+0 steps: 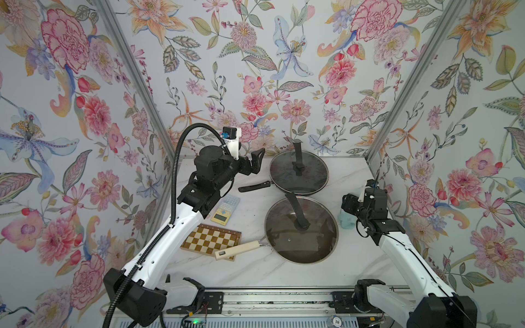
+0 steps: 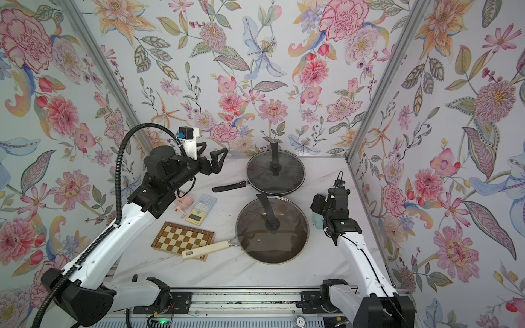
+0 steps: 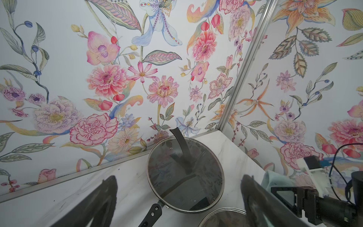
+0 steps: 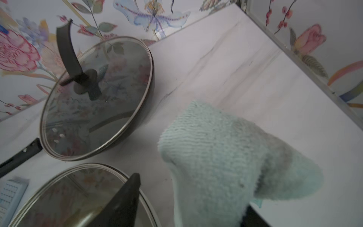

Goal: Wipe the pot lid with a cloth
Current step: Place the cleaning item at the center of the board.

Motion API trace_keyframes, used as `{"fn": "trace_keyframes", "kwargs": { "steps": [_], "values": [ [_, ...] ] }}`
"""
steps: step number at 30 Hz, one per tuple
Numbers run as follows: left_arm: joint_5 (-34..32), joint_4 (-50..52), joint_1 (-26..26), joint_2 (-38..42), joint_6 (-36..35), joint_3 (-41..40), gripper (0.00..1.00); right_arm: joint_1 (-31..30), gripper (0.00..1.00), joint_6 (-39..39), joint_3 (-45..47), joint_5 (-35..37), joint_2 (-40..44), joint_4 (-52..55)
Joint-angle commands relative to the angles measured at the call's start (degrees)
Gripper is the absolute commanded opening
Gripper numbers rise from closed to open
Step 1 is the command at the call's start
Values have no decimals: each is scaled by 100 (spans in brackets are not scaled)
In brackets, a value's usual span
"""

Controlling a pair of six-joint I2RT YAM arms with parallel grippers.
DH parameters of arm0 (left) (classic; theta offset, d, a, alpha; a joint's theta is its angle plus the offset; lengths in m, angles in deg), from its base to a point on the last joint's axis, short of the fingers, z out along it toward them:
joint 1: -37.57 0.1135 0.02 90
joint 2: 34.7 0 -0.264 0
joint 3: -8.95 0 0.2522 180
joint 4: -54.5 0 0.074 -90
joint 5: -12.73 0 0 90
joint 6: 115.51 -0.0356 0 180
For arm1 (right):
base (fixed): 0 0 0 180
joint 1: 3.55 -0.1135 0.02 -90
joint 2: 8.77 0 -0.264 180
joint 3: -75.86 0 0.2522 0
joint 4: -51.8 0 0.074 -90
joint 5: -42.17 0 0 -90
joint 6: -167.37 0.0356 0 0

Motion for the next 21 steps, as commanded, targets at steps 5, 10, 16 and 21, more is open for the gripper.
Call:
{"fn": "trace_keyframes", "kwargs": {
  "steps": [5, 10, 16, 21],
  "values": [
    [-55, -222, 43, 23, 47, -125, 98, 40, 99, -230, -1796, 131, -681, 2721],
    [-92, -355, 36, 78, 109, -263, 98, 323, 99, -106, -2570, -861, -314, 3328],
    [-283, -454, 35, 127, 92, -396, 98, 534, 99, -46, -2735, -330, 99, 2941],
    [-1705, -259, 57, 564, -412, -820, 99, 534, 99, -568, -1900, 581, 641, 2051]
  ]
}}
